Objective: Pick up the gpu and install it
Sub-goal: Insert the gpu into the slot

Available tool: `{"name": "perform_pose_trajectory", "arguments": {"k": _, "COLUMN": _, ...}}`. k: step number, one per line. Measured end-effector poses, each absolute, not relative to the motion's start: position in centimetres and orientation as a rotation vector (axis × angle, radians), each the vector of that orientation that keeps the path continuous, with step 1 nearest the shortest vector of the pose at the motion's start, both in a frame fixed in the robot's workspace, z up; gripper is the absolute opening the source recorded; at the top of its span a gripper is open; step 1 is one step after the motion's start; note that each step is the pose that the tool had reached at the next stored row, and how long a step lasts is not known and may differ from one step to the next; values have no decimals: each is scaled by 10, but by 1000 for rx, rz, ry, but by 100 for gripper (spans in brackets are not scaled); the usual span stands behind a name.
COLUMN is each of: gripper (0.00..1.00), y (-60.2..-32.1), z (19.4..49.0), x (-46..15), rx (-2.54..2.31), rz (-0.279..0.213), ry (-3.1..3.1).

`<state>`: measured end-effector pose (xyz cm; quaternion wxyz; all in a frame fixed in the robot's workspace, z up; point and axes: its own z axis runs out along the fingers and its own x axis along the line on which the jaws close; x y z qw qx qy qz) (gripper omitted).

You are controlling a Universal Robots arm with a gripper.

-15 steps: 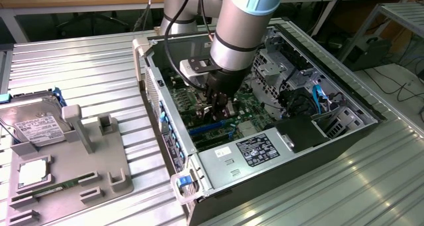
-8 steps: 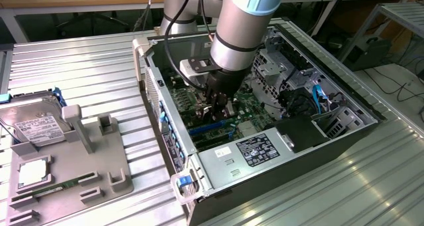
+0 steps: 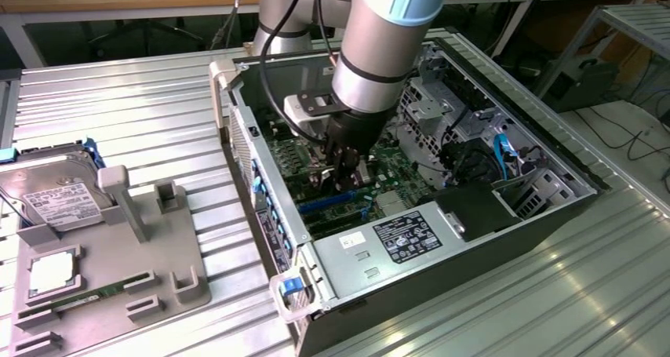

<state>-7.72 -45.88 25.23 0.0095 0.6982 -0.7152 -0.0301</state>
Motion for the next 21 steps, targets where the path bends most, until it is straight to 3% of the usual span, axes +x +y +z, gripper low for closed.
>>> {"name": "perform_pose_trajectory", "arguments": {"k": 21, "gripper": 29, "y": -459, "z": 243, "x": -77, "rx": 2187, "rz": -81, "ry": -2239}}
